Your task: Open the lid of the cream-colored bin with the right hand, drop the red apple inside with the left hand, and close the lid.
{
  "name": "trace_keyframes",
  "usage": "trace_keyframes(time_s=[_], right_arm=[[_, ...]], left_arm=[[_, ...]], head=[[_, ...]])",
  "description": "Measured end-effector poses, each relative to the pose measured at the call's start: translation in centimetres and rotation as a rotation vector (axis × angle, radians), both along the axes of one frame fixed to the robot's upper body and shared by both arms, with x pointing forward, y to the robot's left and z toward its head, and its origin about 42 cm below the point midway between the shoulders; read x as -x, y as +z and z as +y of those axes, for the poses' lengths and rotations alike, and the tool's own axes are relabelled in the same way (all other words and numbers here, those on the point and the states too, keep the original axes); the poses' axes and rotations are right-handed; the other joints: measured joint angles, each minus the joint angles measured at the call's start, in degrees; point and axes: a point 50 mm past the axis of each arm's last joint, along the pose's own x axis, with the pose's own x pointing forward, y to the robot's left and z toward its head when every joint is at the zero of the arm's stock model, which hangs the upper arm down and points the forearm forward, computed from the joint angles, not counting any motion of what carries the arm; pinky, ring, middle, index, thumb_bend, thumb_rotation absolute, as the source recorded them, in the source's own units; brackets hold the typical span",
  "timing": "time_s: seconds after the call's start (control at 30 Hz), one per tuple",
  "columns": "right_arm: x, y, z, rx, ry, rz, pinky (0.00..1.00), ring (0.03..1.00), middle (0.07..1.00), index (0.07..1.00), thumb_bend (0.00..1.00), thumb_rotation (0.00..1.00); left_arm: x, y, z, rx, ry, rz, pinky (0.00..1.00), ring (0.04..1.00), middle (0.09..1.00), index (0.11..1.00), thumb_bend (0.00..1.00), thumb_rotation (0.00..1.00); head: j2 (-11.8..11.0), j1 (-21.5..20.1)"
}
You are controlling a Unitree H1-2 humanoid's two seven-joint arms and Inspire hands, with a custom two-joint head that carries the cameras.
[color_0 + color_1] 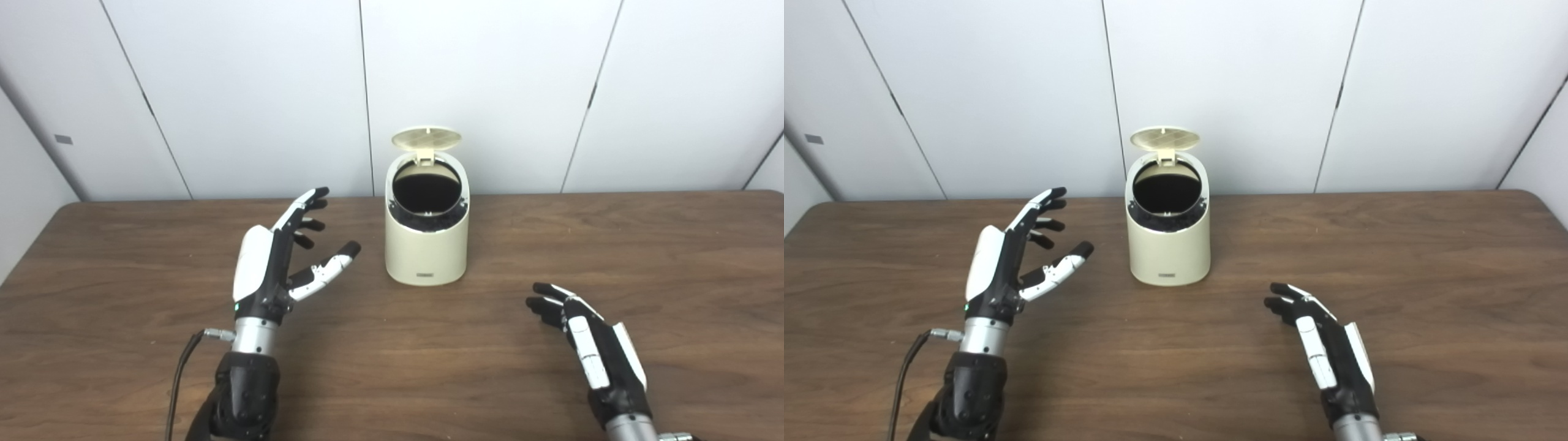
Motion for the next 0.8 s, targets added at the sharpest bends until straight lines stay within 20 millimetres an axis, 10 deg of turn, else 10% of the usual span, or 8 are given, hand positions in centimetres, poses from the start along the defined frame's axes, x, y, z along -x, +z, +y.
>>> trace_keyframes(time_s=[0.37, 0.5, 0.8], right_arm=[[-0.1, 0.1, -0.4, -0.055, 0.006, -0.001, 0.83, 0.803, 0.768, 0.788, 0.46, 1.0], [-0.5, 0.5, -0.3, -0.078, 0.026, -0.016, 0.87, 0.899, 0.877, 0.849, 0.53, 0.96], [-4.3, 4.1, -0.3, 0.066, 0.064, -0.122, 0.87, 0.945, 0.941, 0.913, 0.57, 0.99]], left_arm=[[3.3, -2.0, 0.7, 0.181, 0.012, 0.1, 0.66, 0.755, 0.818, 0.881, 0.46, 0.53], [4.2, -3.0, 1.5, 0.224, 0.011, 0.238, 0.77, 0.838, 0.887, 0.923, 0.38, 0.8], [5.8, -4.2, 4.1, 0.493, -0.09, 0.369, 0.97, 0.989, 0.998, 1.0, 0.56, 0.92]], head=[[0.53, 0.44], [0.7, 0.18], [1.41, -0.35]])
